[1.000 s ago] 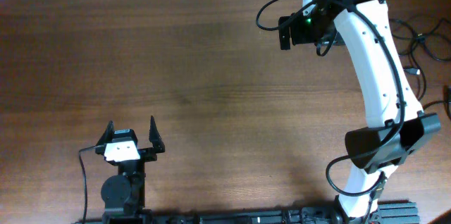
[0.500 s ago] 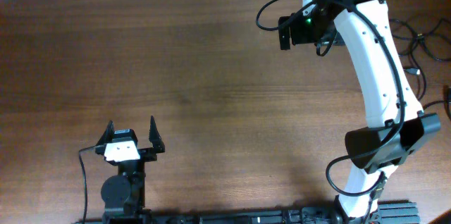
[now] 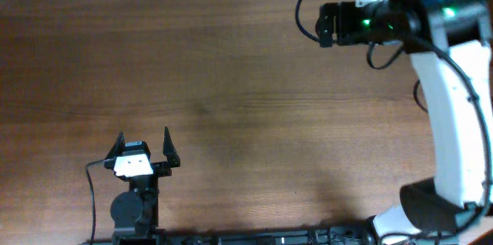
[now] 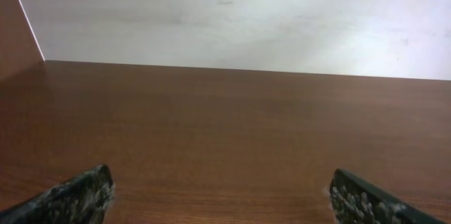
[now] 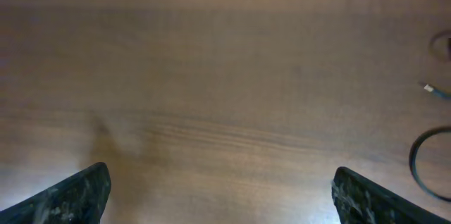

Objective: Untangle cables

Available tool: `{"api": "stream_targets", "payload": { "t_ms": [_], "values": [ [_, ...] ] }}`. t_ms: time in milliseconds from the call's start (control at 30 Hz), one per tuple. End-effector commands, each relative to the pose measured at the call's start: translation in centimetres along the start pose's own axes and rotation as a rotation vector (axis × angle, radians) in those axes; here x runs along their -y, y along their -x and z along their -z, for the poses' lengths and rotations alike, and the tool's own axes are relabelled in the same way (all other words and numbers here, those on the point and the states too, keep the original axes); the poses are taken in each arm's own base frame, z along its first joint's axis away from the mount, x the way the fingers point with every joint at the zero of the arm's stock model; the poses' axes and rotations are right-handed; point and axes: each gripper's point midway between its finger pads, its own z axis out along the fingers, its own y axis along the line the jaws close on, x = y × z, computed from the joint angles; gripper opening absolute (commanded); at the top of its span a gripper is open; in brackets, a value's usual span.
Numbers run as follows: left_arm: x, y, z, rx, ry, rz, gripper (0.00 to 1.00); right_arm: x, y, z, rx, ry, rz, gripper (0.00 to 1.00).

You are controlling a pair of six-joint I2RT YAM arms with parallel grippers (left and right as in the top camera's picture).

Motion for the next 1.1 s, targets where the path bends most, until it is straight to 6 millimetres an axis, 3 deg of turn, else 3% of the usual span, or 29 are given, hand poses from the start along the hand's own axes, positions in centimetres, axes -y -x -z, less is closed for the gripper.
{"api": "stream_targets", "payload": {
  "t_ms": [0,133,367,533,833,1067],
  "values": [
    [0.3,-0.1,0.1,0.000,-0.017,-0.016,0.99,-0.4,-0.3,1.3,0.034,0.020,-0.004,0.99],
    [0.3,-0.1,0.1,0.000,-0.017,-0.016,0.99,-0.1,-1.5,0.0,0.060,0.025,-0.002,0.99],
    [0.3,-0.1,0.1,0.000,-0.018,-0.016,0.99,0.3,-6.6,-5.8,0.088,0.079,0.002,0.99],
    [0.3,-0.1,0.1,0.000,-0.017,-0.016,0.99,0.8,-8.4,-8.3,0.197,0.102,0.011,0.99],
    [0.3,-0.1,0.1,0.000,-0.017,-0.016,0.99,0.9,-8.2,-8.8,0.496,0.156,0.034,0.99],
    [0.3,-0.1,0.1,0.000,-0.017,-0.016,0.99,1.3,-10.6,-8.7,0.660,0.191,0.048,0.99]
  ]
}}
